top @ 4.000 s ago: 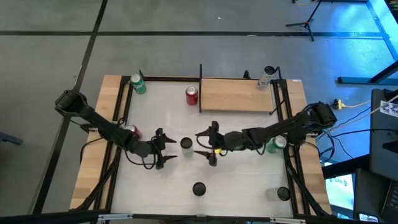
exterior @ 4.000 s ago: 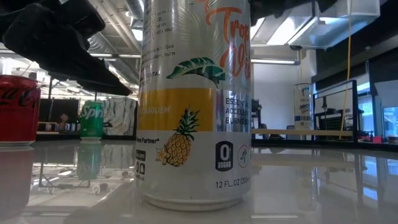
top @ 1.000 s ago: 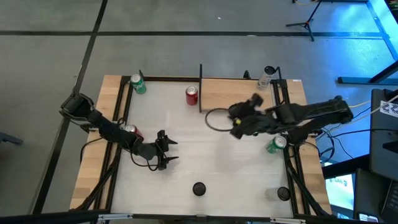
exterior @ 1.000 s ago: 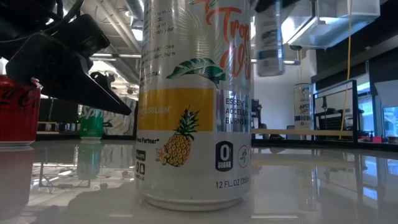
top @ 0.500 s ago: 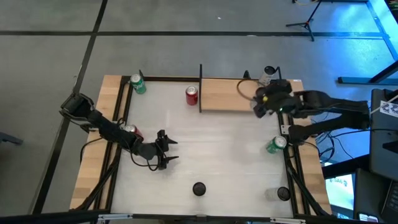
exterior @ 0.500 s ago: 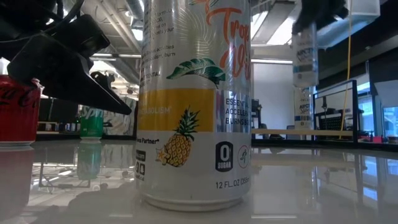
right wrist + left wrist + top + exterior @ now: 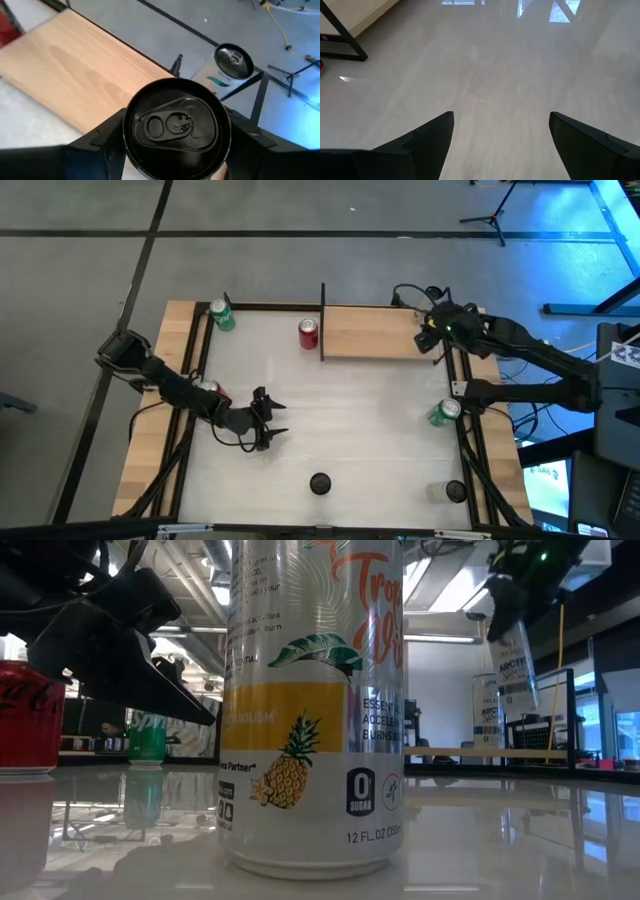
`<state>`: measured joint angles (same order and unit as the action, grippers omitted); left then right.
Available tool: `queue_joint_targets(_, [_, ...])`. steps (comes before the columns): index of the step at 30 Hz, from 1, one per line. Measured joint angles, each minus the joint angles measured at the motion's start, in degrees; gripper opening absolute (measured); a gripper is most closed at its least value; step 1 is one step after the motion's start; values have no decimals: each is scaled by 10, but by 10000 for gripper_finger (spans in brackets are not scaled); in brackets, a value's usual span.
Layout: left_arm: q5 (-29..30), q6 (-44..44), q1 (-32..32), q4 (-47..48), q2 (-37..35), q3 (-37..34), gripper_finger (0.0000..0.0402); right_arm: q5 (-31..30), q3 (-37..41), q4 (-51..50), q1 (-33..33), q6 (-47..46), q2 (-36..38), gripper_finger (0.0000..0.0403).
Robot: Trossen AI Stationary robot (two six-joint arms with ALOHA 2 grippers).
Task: Place canned beverage on shelf
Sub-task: Put the white blue soda can on the shelf aligned with the other white blue soda can
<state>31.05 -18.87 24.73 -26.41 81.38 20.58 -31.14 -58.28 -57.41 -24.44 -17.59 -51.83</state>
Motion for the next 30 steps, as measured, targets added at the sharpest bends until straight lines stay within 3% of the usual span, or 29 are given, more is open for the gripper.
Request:
queue_joint_targets(14, [-2,-4,1,2,0,0,318,87,102,137,-139,76,23,245])
queue_joint_targets(30, [-2,-4,1,2,0,0,318,167,154,187,-207,112,49,247])
